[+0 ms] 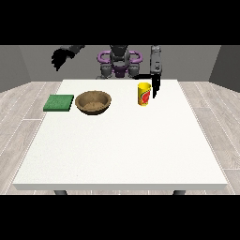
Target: Pick the cup and pour the ball into the bowl, then pick the bowl and place it on the pad
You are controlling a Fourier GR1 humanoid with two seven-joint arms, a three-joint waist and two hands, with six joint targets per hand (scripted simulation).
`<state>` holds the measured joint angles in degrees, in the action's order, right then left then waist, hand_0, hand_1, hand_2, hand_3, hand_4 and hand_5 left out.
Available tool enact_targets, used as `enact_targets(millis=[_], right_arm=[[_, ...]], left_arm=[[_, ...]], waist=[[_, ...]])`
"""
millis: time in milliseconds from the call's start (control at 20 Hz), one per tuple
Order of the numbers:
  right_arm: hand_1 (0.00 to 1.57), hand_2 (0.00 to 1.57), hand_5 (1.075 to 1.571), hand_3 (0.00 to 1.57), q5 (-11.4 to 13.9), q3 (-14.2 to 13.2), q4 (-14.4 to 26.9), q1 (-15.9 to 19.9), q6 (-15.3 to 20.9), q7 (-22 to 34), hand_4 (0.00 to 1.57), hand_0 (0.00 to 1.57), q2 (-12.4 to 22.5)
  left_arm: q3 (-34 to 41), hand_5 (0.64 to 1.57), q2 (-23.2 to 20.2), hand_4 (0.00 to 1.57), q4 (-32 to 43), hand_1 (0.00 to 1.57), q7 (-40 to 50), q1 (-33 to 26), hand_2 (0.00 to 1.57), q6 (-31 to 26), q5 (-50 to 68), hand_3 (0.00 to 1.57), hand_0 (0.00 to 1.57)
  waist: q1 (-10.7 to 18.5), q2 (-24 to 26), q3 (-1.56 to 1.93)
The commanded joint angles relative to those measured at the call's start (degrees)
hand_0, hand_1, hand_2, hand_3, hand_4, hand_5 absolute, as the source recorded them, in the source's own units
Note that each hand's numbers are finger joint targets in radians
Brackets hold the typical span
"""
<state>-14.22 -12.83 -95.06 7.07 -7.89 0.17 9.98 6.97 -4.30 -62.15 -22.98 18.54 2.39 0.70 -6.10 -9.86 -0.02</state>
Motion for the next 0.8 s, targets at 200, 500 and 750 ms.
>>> enact_targets(millis=[200,500,750], right_arm=[[0.0,0.0,1.562,0.0,-3.7,-3.8,4.7,2.5,-3.6,0.1,0.67,0.0,3.9],[0.0,0.0,1.568,0.12,-5.2,-3.9,0.2,4.7,-4.3,0.0,0.65,0.0,4.8],[0.0,0.0,1.568,0.16,-10.1,-7.3,-1.1,6.7,-5.5,4.0,0.64,0.0,8.4]], left_arm=[[2.5,1.445,1.3,0.25,14.5,0.0,-10.7,3.8,0.0,0.9,0.3,0.0,0.0],[3.9,1.475,-0.7,1.31,21.6,1.15,-19.1,6.1,1.57,9.1,-4.3,1.57,1.15],[6.0,1.457,-1.6,1.37,26.8,1.28,-23.4,7.9,1.57,12.0,-4.3,1.57,1.28]], waist=[[-0.7,-1.2,0.0],[-5.2,-6.7,-0.03],[-5.7,-7.8,-0.04]])
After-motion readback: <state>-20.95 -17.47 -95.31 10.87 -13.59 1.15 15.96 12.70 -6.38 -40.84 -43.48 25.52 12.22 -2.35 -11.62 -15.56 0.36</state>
